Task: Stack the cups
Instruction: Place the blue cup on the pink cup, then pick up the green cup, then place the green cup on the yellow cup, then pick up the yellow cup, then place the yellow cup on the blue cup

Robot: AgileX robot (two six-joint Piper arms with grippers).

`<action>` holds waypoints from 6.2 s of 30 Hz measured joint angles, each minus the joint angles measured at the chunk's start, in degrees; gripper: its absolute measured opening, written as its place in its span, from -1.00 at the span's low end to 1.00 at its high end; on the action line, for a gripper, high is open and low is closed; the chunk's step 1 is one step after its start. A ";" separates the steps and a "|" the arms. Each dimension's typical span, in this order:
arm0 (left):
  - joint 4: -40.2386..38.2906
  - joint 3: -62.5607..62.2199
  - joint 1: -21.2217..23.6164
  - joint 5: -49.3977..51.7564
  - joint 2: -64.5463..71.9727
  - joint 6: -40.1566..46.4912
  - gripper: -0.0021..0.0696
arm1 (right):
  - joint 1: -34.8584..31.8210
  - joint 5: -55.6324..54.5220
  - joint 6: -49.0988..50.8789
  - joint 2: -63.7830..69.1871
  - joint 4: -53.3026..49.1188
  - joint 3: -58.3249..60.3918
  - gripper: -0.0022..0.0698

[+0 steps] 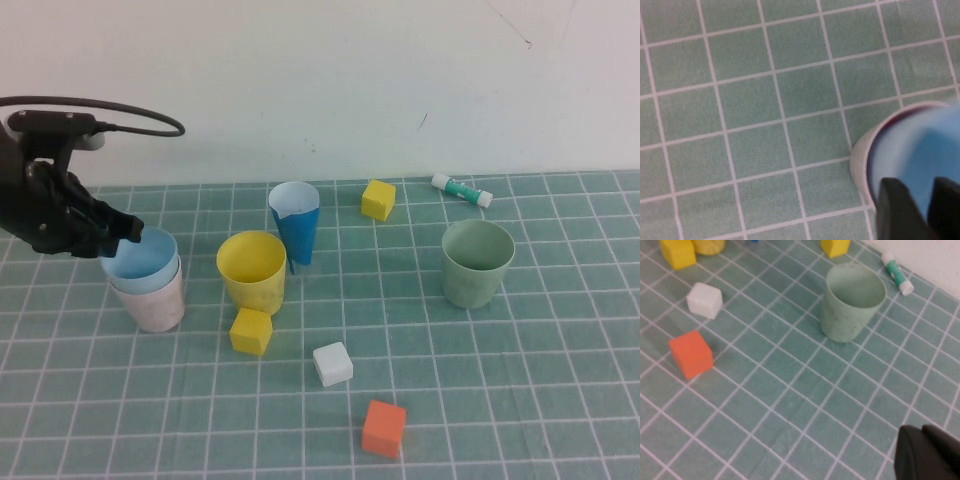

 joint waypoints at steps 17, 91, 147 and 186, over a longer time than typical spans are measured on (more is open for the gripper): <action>6.51 0.00 0.00 -1.67 -15.33 -1.74 -0.89 | 4.65 9.36 -14.27 27.15 14.75 -16.43 -0.95; 5.97 56.75 0.00 -31.61 -76.15 -1.43 -0.94 | 39.14 8.87 4.22 95.00 -15.93 -94.55 -0.89; 5.11 56.76 0.00 -29.27 -76.15 -1.55 -0.94 | 39.14 9.11 -5.78 104.46 -11.37 -102.72 0.38; 5.11 56.86 0.00 -30.64 -76.40 -1.64 -0.95 | 39.14 8.38 -4.84 96.96 -5.63 -106.93 -0.78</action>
